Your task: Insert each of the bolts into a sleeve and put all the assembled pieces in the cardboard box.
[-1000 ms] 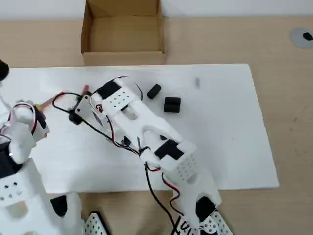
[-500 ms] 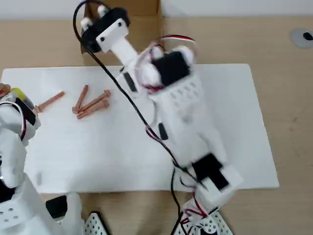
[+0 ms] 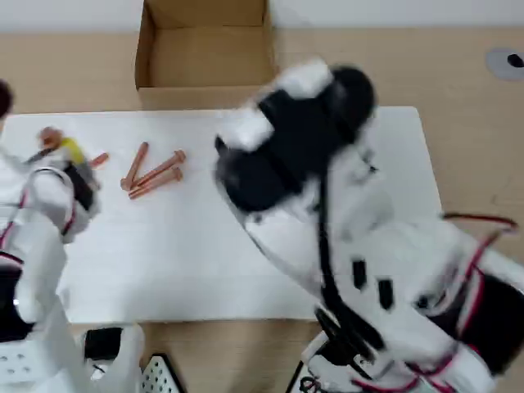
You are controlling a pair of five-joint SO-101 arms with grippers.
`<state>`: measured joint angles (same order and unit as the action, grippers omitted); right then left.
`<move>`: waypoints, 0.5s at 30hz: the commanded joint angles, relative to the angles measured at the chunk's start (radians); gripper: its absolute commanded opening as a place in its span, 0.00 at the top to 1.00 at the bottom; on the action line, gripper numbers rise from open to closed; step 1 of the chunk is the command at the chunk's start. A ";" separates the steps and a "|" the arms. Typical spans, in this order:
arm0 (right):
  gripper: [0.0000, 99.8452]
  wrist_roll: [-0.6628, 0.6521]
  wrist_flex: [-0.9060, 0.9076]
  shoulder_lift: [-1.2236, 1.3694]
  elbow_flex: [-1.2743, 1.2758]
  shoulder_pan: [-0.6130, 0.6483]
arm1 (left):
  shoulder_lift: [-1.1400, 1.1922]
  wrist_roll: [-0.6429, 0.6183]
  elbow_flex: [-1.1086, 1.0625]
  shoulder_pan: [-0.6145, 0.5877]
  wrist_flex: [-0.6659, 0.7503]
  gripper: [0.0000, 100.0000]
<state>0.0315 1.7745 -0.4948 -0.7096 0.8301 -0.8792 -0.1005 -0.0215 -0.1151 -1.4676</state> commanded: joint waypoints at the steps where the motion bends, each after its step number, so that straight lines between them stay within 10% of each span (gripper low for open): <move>1: 0.99 0.009 -0.026 -0.062 0.186 0.022 | -0.008 -0.006 0.081 0.143 0.094 0.99; 15: 0.99 0.071 -0.930 -0.710 1.409 0.018 | -0.038 -0.006 0.203 0.241 0.183 0.99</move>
<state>0.0928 1.0273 -1.0702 0.4780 0.8347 -0.8838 -0.1005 0.1120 0.1105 -1.2774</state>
